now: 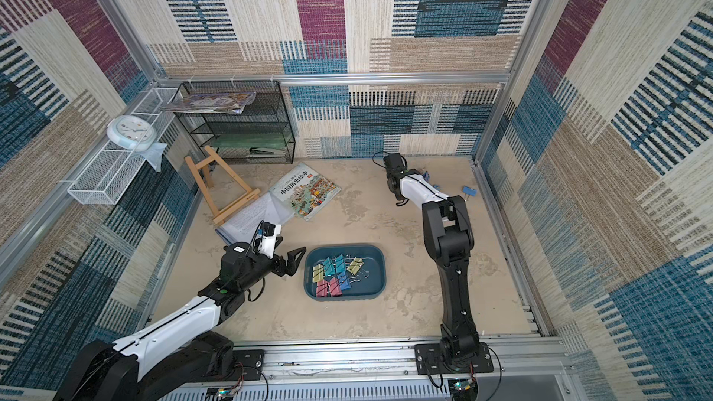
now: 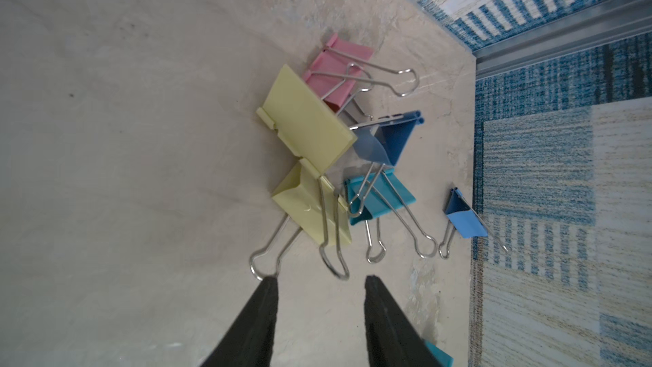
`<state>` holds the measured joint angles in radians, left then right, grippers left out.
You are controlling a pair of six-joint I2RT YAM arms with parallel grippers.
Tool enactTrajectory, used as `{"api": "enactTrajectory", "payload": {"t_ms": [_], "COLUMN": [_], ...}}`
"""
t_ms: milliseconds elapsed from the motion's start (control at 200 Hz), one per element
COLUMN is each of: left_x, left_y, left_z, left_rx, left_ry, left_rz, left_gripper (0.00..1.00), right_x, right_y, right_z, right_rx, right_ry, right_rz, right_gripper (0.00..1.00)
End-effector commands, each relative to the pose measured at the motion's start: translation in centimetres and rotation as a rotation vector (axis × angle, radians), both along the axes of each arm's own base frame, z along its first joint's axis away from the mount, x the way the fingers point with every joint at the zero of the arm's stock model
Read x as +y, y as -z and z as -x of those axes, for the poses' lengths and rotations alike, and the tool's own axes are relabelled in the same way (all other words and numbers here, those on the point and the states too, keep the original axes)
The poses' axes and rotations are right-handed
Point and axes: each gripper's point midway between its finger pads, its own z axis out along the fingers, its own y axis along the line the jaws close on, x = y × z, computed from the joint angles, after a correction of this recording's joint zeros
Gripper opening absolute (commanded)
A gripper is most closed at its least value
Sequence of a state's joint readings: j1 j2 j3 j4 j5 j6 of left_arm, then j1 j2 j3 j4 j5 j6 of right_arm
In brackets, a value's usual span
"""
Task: Put the binder clips in the storage box
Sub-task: Pick up the binder clip at the center of the board.
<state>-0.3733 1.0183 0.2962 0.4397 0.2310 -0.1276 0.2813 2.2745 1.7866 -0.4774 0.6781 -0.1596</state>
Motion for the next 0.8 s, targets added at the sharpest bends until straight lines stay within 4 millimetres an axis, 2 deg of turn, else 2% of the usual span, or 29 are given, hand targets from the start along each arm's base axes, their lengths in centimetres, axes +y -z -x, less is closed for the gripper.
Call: {"api": "enactTrajectory", "payload": {"t_ms": [0,386,586,791], "left_x": [0.1,-0.2,-0.1,-0.1], "left_y": [-1.0,-1.0,-1.0,-1.0], "left_z": [-0.5,-0.6,-0.6,-0.6], "left_rx": [-0.039,-0.037,-0.038,-0.039], "left_ry": [-0.009,-0.001,-0.006,-0.003], "left_rz": [0.0,0.007,0.006,0.009], "left_gripper": [0.99,0.99,0.99,0.99], "right_x": [-1.1,-0.8,-0.6,0.9], "right_y": [0.1,0.2,-0.4,-1.4], "right_z": [-0.2,-0.3,0.3,1.0], "right_rx": [0.02,0.017,0.013,0.001], "right_ry": [0.011,-0.012,-0.02,-0.057], "right_rz": [0.082,0.063,0.054,0.044], "right_gripper": [0.42,0.15,0.06,0.0]}}
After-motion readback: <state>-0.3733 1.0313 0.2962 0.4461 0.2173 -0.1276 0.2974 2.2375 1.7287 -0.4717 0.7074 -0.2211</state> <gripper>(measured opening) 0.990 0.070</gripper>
